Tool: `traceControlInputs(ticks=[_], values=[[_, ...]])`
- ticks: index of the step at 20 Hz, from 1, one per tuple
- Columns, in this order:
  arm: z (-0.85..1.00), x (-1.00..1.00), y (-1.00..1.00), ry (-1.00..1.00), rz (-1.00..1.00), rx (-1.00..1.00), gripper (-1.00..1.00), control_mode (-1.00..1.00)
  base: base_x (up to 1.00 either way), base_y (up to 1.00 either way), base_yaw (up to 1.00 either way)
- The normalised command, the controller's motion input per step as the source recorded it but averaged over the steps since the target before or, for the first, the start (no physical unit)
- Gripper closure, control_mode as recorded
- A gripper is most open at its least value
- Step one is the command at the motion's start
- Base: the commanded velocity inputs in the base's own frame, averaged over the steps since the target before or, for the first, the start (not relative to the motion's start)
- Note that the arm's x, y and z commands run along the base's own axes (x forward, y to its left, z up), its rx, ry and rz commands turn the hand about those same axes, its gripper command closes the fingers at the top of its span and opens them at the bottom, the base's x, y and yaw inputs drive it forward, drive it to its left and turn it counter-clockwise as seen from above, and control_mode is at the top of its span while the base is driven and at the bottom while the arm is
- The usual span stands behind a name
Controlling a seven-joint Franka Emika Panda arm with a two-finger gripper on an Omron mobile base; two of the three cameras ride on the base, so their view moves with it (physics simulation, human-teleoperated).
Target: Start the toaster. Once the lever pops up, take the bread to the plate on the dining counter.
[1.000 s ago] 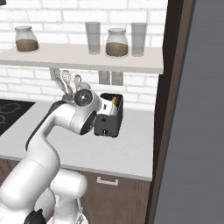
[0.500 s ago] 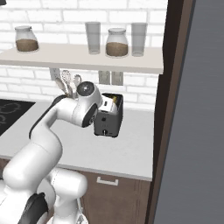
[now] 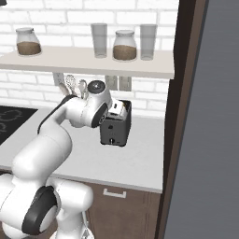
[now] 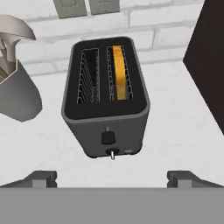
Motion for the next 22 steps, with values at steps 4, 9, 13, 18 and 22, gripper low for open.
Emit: traceControlInputs(ticks=[4,9,13,18,22], values=[[-0.28,0.03,0.0,-0.11,0.01,0.0,-1.0,-1.0,0.0,0.0,0.0],[-0.04,0.22,-0.01,-0.07,0.04,0.01,-1.0,-1.0,0.0,0.0,0.0],[0.0,0.34,0.0,0.0,0.02,0.0,-1.0,-1.0,0.0,0.0,0.0],[0.0,0.26,-0.16,0.0,0.04,0.01,-1.0,-1.0,0.0,0.0,0.0],[0.0,0.2,-0.33,0.0,0.05,0.03,-1.0,-1.0,0.0,0.0,0.0]])
